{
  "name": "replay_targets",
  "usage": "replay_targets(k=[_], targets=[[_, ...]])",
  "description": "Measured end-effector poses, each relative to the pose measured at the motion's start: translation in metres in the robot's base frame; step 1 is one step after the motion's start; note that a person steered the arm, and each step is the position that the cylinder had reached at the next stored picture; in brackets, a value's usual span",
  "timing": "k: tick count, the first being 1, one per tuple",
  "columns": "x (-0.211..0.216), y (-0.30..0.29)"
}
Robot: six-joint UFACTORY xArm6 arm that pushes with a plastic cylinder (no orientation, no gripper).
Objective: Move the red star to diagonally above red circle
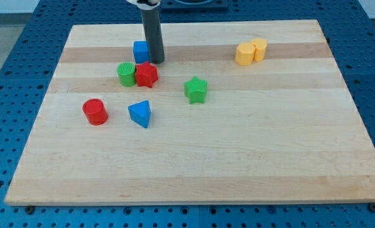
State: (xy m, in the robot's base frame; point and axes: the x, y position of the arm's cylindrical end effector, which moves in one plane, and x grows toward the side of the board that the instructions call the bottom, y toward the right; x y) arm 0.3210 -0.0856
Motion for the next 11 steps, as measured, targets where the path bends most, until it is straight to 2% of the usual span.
replay_targets(k=[1,3,5,7,9,10,11], targets=[[0.027,0.005],[0.044,-0.045],[0.090,-0.046],[0.103,-0.069],[0.092,-0.052],[0.035,-0.040],[0.014,-0.062]])
